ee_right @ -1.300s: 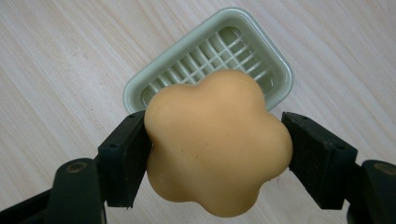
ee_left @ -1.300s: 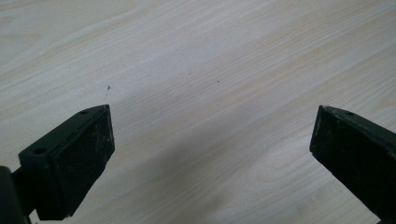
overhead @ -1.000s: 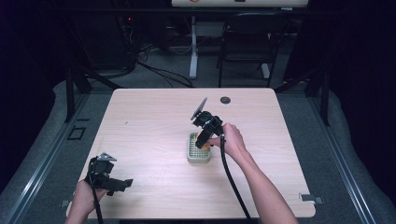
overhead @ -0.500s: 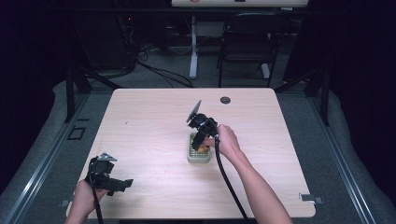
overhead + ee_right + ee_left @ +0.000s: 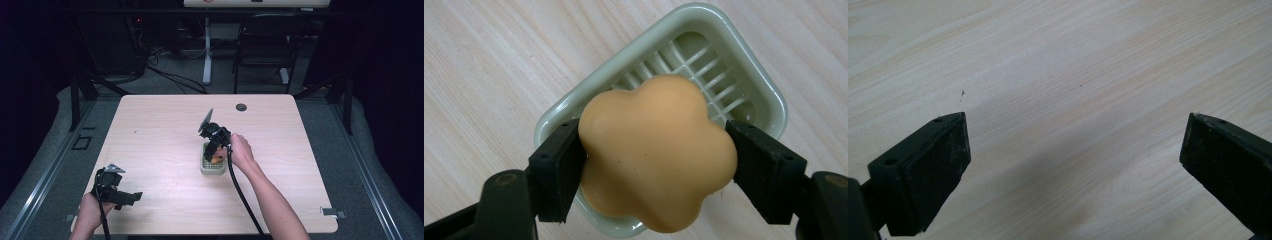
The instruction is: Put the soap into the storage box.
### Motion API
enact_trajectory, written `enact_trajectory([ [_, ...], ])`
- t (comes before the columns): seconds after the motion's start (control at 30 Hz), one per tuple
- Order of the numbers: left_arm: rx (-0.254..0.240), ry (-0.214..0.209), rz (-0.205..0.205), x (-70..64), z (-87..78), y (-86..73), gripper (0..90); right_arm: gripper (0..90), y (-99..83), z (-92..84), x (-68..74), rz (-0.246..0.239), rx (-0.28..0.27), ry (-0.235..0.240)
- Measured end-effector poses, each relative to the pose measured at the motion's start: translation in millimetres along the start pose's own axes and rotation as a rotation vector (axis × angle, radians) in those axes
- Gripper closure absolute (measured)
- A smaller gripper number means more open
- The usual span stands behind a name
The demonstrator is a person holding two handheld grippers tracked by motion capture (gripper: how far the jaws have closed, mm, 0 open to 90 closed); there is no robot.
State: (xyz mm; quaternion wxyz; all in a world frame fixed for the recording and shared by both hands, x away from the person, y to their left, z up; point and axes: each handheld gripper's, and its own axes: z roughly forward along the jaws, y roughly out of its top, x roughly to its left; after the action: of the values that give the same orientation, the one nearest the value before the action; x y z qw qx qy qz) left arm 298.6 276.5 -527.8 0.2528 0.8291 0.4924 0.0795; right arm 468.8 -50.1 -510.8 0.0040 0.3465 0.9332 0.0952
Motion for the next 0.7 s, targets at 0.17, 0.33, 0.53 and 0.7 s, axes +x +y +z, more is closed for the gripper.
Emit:
enact_trajectory([
  [0.17,0.0,0.0,0.0,-0.2,0.0,0.1,0.2,26.2,1.4,2.8,0.5,0.004,0.004,-0.002],
  [0.33,0.0,0.0,0.0,-0.1,0.1,0.0,0.2,26.2,2.4,5.7,1.3,0.007,0.001,-0.005],
  [0.53,-0.001,-0.001,0.001,-0.6,0.1,0.1,0.2,26.0,3.3,9.8,1.3,0.01,0.019,-0.012],
  [0.7,0.002,-0.005,0.002,0.3,0.9,0.2,0.1,24.7,3.1,14.0,-1.2,0.013,0.013,0.001],
])
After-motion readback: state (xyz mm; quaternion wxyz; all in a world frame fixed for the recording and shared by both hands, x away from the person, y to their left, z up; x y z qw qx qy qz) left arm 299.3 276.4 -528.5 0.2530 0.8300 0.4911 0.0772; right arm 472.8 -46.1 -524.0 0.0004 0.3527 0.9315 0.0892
